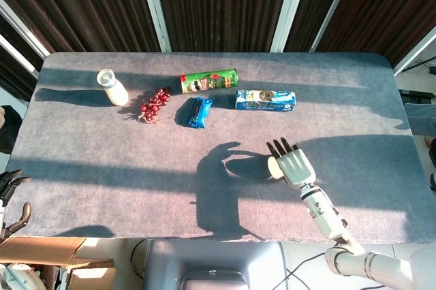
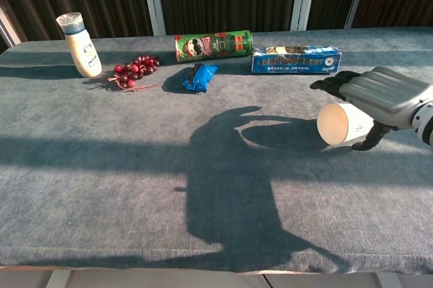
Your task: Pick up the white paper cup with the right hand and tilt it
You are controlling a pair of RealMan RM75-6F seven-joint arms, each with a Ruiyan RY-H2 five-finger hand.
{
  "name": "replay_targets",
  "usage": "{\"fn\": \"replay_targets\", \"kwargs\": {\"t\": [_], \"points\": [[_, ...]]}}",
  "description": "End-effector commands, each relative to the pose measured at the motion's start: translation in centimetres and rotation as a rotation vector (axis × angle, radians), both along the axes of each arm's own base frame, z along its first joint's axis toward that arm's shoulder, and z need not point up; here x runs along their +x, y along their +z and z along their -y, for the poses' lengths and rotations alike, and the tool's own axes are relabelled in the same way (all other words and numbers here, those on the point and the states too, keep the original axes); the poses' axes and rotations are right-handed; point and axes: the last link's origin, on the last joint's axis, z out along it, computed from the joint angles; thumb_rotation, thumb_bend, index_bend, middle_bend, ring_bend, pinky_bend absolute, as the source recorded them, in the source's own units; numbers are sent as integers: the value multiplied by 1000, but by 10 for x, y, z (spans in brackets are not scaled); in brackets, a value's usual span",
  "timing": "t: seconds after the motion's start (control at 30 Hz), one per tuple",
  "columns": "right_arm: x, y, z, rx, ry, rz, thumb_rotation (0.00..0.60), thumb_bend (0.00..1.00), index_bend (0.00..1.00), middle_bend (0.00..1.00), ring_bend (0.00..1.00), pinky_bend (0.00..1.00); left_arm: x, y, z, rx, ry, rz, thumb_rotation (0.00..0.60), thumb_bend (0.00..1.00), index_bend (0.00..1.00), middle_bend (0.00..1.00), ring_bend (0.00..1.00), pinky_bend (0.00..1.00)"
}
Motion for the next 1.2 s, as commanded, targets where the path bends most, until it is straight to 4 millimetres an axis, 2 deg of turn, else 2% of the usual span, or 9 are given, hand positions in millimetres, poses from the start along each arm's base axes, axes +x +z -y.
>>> {"fn": "replay_targets", "kwargs": {"t": [0.03,0.17,0.3,0.5,0.6,0.73,0.8,0.93,1.2], "points": [[-6,12,-3,-12,-7,53,600,243,182,217,141,526,0,0,0,1,-1,1,600,496,256,124,86,287],[-18,26,-2,8,-64,115,600,243,183,218,141,508,0,0,0,0,-1,1,600,496,257,124,86,287],[-29,36,4,38,-137,161,600,243,202,217,141,391,0,0,0,2,-1,2,600,496,256,124,86,288],[-35,43,11,45,-159,169,600,243,253,218,142,223,0,0,0,1,3,2,600,495,257,124,87,287],[-35,43,12,47,-158,170,600,243,283,218,148,206,0,0,0,0,4,1,600,496,257,124,86,287],[-32,30,15,83,-137,175,600,245,395,270,211,231,0,-1,-1,-6,2,-4,600,495,256,125,86,288],[-34,24,18,87,-133,176,600,260,445,307,254,275,0,-1,-1,-5,4,-4,600,495,256,125,86,288],[-38,17,21,89,-127,163,600,303,511,339,309,326,0,0,-1,-2,9,-1,600,495,256,125,86,288],[-42,10,22,82,-104,148,600,484,603,410,386,402,-1,1,0,0,12,2,600,496,257,124,87,288]]}}
